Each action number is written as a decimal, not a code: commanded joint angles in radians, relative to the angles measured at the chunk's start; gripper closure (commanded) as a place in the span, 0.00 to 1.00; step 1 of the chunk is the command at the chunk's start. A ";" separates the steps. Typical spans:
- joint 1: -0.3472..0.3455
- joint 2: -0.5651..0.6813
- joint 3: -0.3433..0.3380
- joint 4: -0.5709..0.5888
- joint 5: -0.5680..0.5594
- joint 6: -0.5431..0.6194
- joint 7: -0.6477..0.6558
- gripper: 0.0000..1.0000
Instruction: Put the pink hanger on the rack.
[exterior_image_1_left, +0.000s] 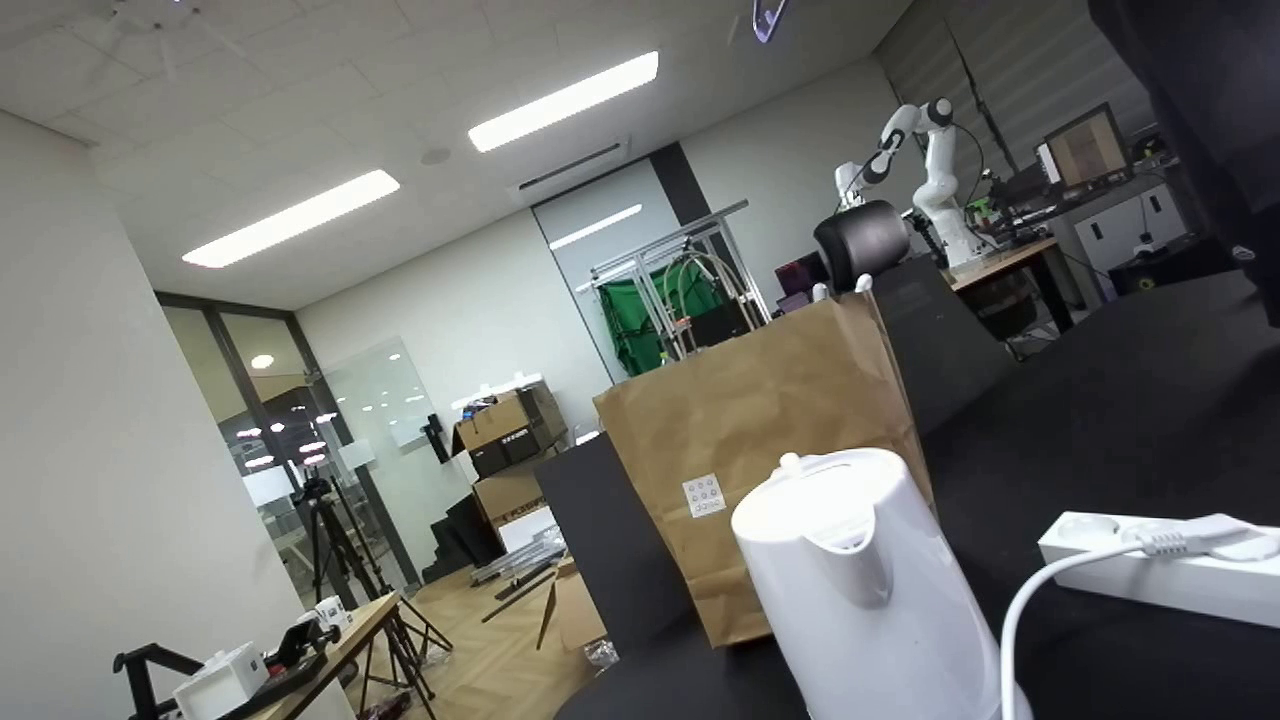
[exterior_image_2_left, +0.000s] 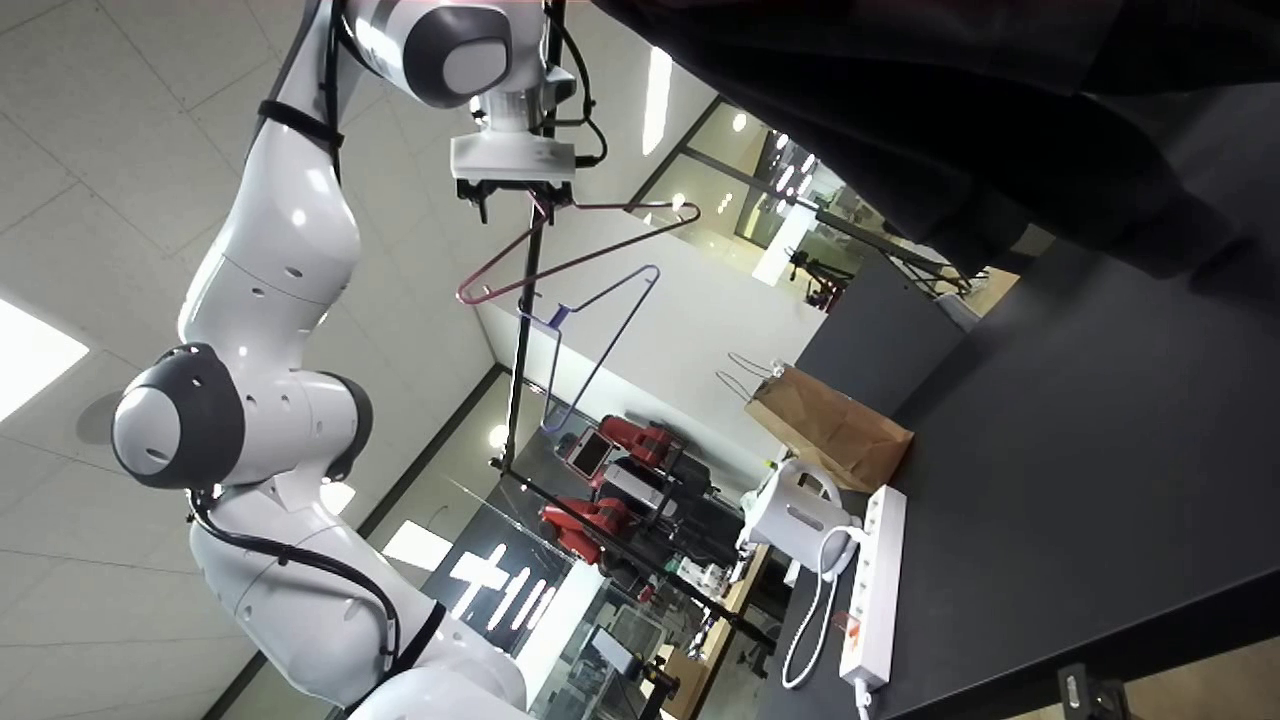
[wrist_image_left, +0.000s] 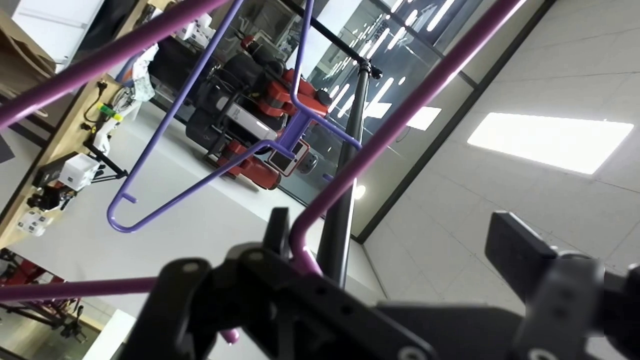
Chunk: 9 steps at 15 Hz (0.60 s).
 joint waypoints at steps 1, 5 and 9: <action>0.002 0.019 0.002 0.036 -0.015 -0.007 0.035 0.00; 0.012 0.043 0.008 0.032 -0.037 0.029 0.016 0.00; 0.009 0.073 0.014 0.034 -0.051 0.035 0.015 0.00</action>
